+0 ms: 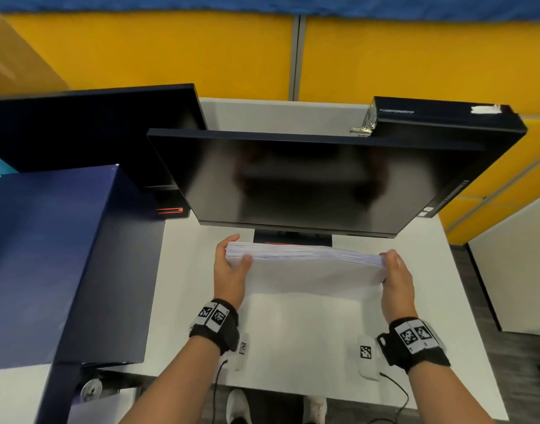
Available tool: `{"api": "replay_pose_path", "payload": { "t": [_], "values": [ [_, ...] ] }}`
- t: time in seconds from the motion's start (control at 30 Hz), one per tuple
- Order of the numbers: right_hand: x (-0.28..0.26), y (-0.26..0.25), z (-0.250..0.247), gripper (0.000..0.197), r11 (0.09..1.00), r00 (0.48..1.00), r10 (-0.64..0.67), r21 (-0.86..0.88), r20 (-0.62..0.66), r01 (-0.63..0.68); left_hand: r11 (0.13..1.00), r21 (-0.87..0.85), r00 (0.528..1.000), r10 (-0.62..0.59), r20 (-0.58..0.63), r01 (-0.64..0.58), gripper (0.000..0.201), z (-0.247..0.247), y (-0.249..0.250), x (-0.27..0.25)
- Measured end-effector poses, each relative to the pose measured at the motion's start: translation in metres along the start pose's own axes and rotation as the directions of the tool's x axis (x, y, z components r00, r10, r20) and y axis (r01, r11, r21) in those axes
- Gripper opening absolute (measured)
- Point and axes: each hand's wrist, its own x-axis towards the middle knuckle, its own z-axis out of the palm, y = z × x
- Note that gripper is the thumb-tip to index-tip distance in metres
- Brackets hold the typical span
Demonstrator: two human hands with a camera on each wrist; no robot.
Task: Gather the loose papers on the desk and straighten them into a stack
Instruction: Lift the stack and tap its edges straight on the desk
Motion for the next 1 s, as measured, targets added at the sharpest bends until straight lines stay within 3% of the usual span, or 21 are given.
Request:
{"api": "replay_pose_path", "payload": {
  "t": [0.07, 0.1, 0.13, 0.17, 0.2, 0.23, 0.3, 0.37, 0.47, 0.57, 0.63, 0.77, 0.87, 0.97, 1.0],
  "values": [
    [0.003, 0.006, -0.02, 0.031, 0.995, 0.989, -0.001, -0.1, 0.149, 0.016, 0.994, 0.105, 0.979, -0.043, 0.199, 0.023, 0.083, -0.023, -0.01, 0.008],
    [0.008, 0.013, -0.016, 0.033, 0.984, 0.983, 0.026, -0.18, 0.18, 0.007, 0.97, 0.237, 0.967, -0.111, 0.23, 0.055, 0.087, -0.023, -0.014, 0.012],
    [0.011, 0.022, -0.013, 0.029, 0.955, 0.981, 0.08, -0.295, 0.175, -0.025, 0.939, 0.333, 0.962, -0.167, 0.215, 0.088, 0.078, -0.026, -0.016, 0.009],
    [0.013, 0.031, -0.017, 0.02, 0.922, 0.98, 0.11, -0.386, 0.163, -0.039, 0.906, 0.423, 0.966, -0.131, 0.222, 0.026, 0.054, -0.035, -0.021, 0.01],
    [0.009, 0.028, -0.014, 0.02, 0.887, 0.988, 0.143, -0.45, 0.053, -0.104, 0.862, 0.504, 0.974, -0.153, 0.167, 0.049, 0.027, -0.036, -0.015, 0.005],
    [0.01, 0.026, -0.008, 0.025, 0.819, 0.986, 0.16, -0.552, -0.04, -0.156, 0.832, 0.546, 0.977, -0.186, 0.101, 0.102, 0.019, -0.032, -0.012, 0.006],
    [0.021, 0.018, 0.0, 0.01, 0.897, 0.999, 0.053, -0.44, 0.009, -0.043, 0.924, 0.374, 0.978, -0.146, 0.148, 0.081, 0.019, -0.02, -0.005, 0.021],
    [0.01, -0.013, -0.011, 0.015, 0.952, 0.99, -0.09, -0.284, 0.104, 0.117, 0.962, 0.27, 0.986, -0.091, 0.143, 0.05, 0.028, -0.012, 0.022, 0.021],
    [0.008, -0.017, -0.022, 0.017, 0.937, 0.975, -0.185, -0.276, 0.121, 0.212, 0.958, 0.284, 0.99, -0.012, 0.144, -0.029, 0.032, -0.018, 0.018, 0.018],
    [0.005, 0.006, -0.014, 0.029, 0.948, 0.989, -0.048, -0.307, 0.14, 0.089, 0.911, 0.411, 0.98, -0.067, 0.188, -0.016, 0.044, -0.017, 0.0, 0.017],
    [0.004, 0.019, -0.015, 0.024, 0.953, 0.987, -0.01, -0.298, 0.158, 0.057, 0.884, 0.468, 0.976, -0.102, 0.193, 0.0, 0.04, -0.017, -0.007, 0.02],
    [0.008, 0.008, -0.017, 0.014, 0.965, 0.99, -0.051, -0.25, 0.129, 0.082, 0.914, 0.405, 0.985, -0.087, 0.147, 0.02, 0.027, -0.017, 0.003, 0.025],
    [0.01, 0.009, -0.02, 0.012, 0.951, 0.988, -0.051, -0.295, 0.149, 0.094, 0.899, 0.438, 0.984, -0.083, 0.156, 0.006, 0.028, -0.018, -0.004, 0.019],
    [0.006, 0.027, -0.016, 0.031, 0.926, 0.986, 0.094, -0.376, 0.139, -0.035, 0.892, 0.444, 0.979, -0.158, 0.129, 0.086, 0.033, -0.01, -0.021, 0.013],
    [0.006, 0.032, -0.017, 0.029, 0.921, 0.983, 0.129, -0.384, 0.129, -0.07, 0.886, 0.456, 0.979, -0.156, 0.128, 0.082, 0.033, -0.006, -0.021, 0.013]
  ]
}}
